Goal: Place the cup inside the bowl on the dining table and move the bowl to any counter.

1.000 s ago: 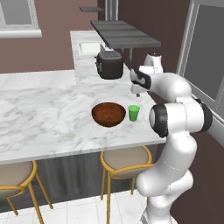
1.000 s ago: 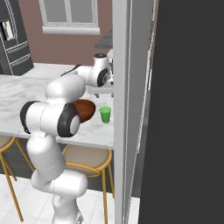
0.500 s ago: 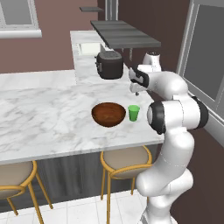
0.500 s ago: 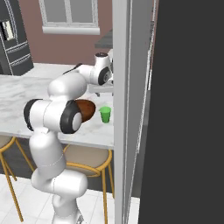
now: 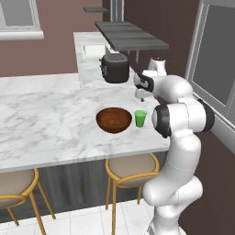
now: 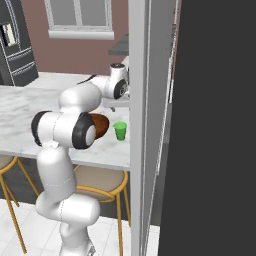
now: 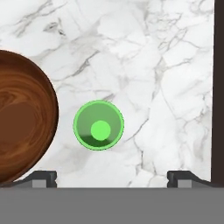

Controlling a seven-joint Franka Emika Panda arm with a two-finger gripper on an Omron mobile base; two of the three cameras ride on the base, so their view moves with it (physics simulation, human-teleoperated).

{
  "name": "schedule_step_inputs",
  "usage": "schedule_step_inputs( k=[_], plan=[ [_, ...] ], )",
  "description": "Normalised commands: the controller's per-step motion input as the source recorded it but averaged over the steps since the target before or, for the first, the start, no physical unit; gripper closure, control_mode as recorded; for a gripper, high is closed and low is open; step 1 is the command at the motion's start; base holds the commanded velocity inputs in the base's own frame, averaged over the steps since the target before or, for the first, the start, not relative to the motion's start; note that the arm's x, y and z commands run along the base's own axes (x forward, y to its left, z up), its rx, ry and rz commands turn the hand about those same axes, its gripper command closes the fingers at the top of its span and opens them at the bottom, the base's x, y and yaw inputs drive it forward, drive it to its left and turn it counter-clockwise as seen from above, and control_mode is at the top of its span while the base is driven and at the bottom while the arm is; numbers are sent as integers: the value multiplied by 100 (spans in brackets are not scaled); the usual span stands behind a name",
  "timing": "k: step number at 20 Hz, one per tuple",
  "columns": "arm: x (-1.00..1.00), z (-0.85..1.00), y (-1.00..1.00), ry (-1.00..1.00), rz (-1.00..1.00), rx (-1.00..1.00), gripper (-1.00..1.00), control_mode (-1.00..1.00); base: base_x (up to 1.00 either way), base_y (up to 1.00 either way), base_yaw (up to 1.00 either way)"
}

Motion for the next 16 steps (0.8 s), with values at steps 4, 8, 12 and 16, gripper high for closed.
schedule_step_inputs(
  k=[4, 8, 12, 16],
  plan=[
    [20, -20, 0, 0, 0, 0, -100, -100, 0, 0, 0],
    [19, -10, 0, 0, 0, 0, -100, -100, 0, 0, 0],
    [0, -1, 0, 0, 0, 0, -100, -100, 0, 0, 0],
    [0, -6, 0, 0, 0, 0, -100, -100, 0, 0, 0]
  ],
)
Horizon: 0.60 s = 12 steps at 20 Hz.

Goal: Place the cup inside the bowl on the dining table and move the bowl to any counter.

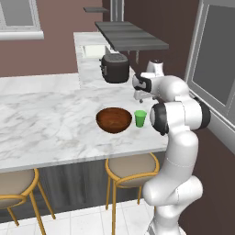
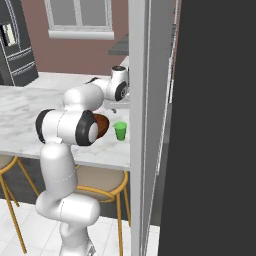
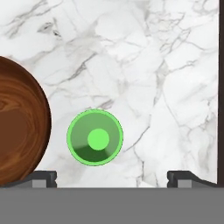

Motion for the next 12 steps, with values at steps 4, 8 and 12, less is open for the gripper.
schedule_step_inputs(
  k=[4, 8, 12],
  plan=[
    [0, -18, 0, 0, 0, 0, -100, -100, 0, 0, 0],
    [0, -24, 0, 0, 0, 0, -100, -100, 0, 0, 0],
    [0, -19, 0, 0, 0, 0, -100, -100, 0, 0, 0]
  ],
)
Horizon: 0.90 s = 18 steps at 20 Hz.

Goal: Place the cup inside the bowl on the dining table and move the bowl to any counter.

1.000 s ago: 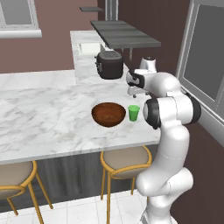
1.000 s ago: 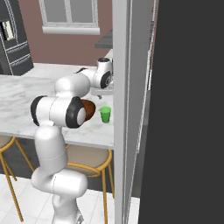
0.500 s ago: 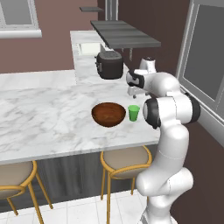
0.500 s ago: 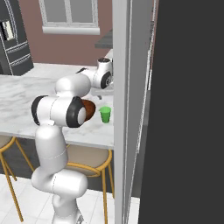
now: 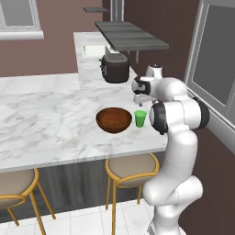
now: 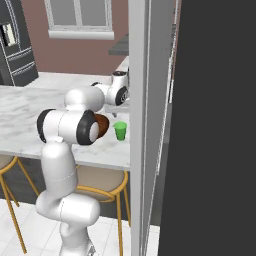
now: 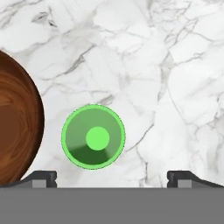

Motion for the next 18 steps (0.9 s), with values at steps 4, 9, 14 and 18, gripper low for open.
schedule_step_inputs(
  k=[4, 9, 14, 18],
  plan=[
    [0, -17, 0, 0, 0, 0, -100, -100, 0, 0, 0],
    [0, -17, 0, 0, 0, 0, -100, -100, 0, 0, 0],
    [2, -21, 0, 0, 0, 0, -100, -100, 0, 0, 0],
    [4, -14, -1, 0, -1, 0, -100, -100, 0, 0, 0]
  ],
)
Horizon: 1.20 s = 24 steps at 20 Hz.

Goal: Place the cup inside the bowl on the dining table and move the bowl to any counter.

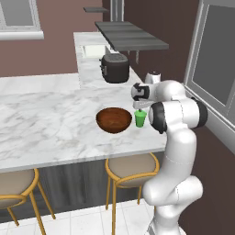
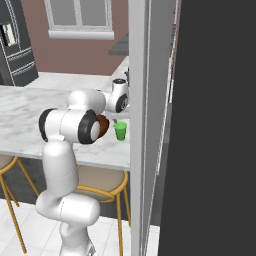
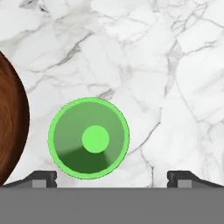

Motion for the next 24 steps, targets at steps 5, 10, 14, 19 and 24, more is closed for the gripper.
schedule_step_inputs(
  k=[5, 10, 14, 19, 24],
  plan=[
    [5, -9, -1, 0, -3, 0, -100, -100, 0, 0, 0],
    [8, -1, -8, 0, -6, 2, -100, -100, 0, 0, 0],
    [10, 0, -7, 0, -6, 1, -100, -100, 0, 0, 0],
    [0, -1, 0, 0, -3, 0, -100, -100, 0, 0, 0],
    [0, -14, 0, 0, -1, 1, -100, -100, 0, 0, 0]
  ],
)
